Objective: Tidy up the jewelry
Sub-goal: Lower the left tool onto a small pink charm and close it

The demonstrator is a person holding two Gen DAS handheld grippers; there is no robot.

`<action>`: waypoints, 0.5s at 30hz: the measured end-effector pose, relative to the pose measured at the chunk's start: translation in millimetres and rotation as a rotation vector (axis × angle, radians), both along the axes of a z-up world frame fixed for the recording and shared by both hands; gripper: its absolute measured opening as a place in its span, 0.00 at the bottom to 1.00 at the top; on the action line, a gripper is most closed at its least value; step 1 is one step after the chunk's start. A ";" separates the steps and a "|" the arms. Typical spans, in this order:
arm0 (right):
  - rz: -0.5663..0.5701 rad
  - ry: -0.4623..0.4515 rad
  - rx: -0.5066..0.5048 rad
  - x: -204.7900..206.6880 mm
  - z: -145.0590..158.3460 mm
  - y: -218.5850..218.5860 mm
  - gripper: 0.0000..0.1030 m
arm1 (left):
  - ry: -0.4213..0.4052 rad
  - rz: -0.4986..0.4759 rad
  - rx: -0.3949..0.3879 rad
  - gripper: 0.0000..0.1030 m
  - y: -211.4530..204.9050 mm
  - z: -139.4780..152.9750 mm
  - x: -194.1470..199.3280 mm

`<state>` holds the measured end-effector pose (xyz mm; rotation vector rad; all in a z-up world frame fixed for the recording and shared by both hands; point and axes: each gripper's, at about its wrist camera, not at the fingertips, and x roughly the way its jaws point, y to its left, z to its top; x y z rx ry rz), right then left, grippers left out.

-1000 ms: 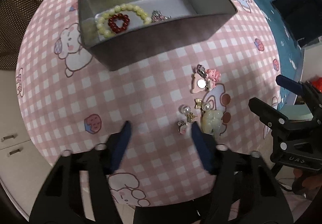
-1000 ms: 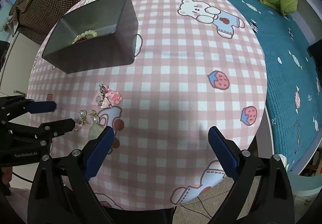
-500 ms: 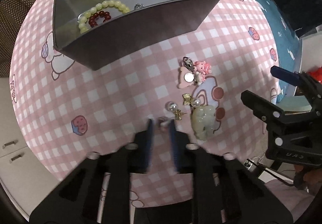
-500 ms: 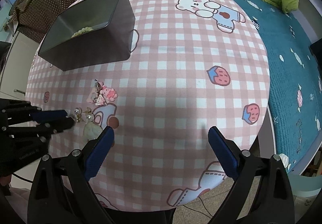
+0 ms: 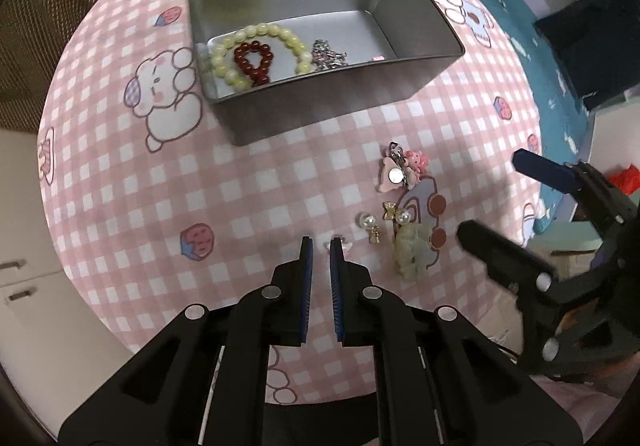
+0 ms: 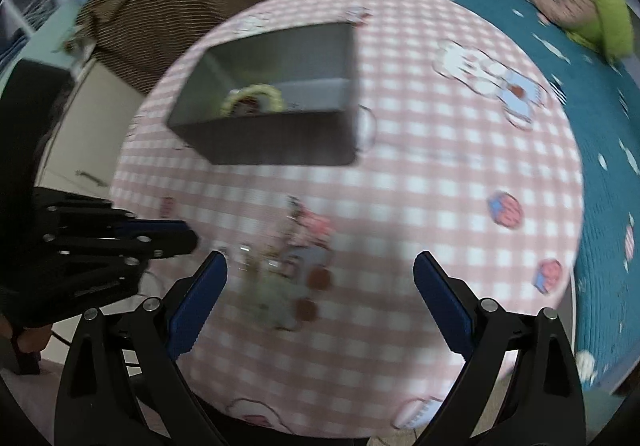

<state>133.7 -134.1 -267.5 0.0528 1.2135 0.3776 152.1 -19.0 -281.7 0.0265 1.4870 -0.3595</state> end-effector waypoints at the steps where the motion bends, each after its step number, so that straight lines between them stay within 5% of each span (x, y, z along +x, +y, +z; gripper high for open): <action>1: 0.009 -0.003 -0.005 -0.8 1.0 6.1 0.88 | 0.013 -0.004 -0.017 0.09 3.2 -0.9 -0.4; 15: -0.013 0.017 -0.045 -4.9 -3.2 -2.0 0.88 | 0.074 -0.020 -0.034 0.19 -14.2 -29.4 -3.0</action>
